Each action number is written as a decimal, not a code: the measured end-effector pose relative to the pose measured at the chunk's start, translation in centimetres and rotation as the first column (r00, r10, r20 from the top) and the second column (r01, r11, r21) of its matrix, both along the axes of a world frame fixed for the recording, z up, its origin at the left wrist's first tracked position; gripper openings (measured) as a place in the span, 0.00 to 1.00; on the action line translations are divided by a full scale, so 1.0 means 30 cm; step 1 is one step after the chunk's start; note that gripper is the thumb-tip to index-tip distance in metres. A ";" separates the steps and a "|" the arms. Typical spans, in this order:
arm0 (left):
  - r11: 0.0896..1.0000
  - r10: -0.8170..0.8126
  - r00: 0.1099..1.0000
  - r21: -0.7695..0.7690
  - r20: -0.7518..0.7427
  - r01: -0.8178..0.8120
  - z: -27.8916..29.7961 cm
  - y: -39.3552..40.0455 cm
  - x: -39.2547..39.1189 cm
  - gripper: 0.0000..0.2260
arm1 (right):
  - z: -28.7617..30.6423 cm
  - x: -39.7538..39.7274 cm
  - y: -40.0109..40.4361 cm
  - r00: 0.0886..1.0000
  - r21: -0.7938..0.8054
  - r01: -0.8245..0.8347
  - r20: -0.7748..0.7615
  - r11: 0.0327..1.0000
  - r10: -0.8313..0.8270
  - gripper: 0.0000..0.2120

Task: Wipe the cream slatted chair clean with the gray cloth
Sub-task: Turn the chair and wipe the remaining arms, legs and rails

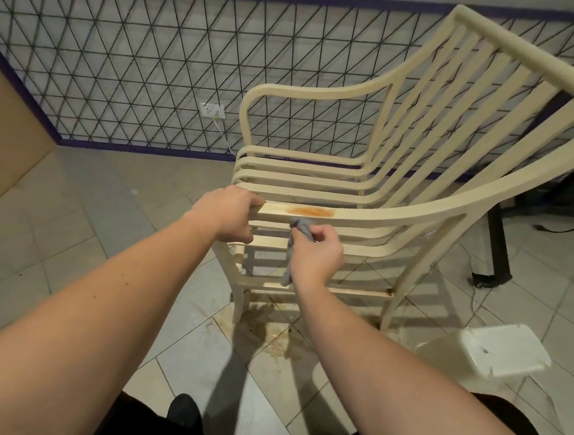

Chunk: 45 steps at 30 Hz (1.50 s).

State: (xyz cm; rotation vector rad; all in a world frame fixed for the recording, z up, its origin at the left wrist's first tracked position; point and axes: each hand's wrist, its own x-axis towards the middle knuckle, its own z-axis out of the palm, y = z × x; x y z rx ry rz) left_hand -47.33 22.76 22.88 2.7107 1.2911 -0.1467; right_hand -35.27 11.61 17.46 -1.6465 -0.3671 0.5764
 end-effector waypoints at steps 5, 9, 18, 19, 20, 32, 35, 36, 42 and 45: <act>0.996 0.032 0.999 -0.084 -0.001 -0.032 -0.003 0.009 -0.005 0.20 | -0.006 -0.073 0.048 0.976 -0.067 -0.216 -0.008 0.974 0.216 0.07; 0.983 0.028 0.996 -0.185 0.090 -0.011 -0.030 0.013 -0.070 0.52 | -0.004 -0.022 -0.005 0.929 -0.044 -0.369 -0.034 0.928 0.368 0.07; 0.918 0.363 0.599 -0.385 0.714 -0.098 0.013 -0.145 -0.152 0.11 | 0.152 -0.016 0.025 0.789 0.274 -0.517 -0.215 0.811 0.576 0.09; 0.914 0.372 0.587 -0.394 0.719 -0.098 0.013 -0.150 -0.144 0.11 | 0.167 -0.030 0.048 0.795 0.279 -0.516 -0.197 0.810 0.574 0.09; 0.909 0.391 0.556 -0.402 0.734 -0.108 0.015 -0.153 -0.141 0.11 | 0.183 -0.040 0.066 0.807 0.279 -0.508 -0.178 0.815 0.563 0.09; 0.819 0.555 0.272 -0.460 0.786 -0.343 0.075 0.006 -0.315 0.06 | 0.337 -0.065 0.194 0.662 -0.023 -0.749 0.010 0.662 0.750 0.14; 0.782 0.573 0.155 -0.481 0.805 -0.396 0.103 0.041 -0.372 0.12 | 0.375 -0.044 0.242 0.544 -0.307 -0.734 0.269 0.606 0.795 0.17; 0.775 0.569 0.136 -0.473 0.811 -0.420 0.111 0.045 -0.379 0.12 | 0.374 -0.030 0.257 0.471 -0.412 -0.680 0.389 0.607 0.792 0.17; 0.803 0.556 0.360 -0.371 0.750 -0.466 -0.016 0.043 -0.319 0.09 | 0.328 0.072 0.308 -0.057 -0.918 -0.339 0.239 0.206 0.969 0.30; 0.734 0.675 0.474 -0.578 0.565 -0.357 -0.177 -0.015 -0.250 0.09 | 0.312 0.090 0.313 -0.187 -0.981 -0.167 0.125 0.094 0.974 0.39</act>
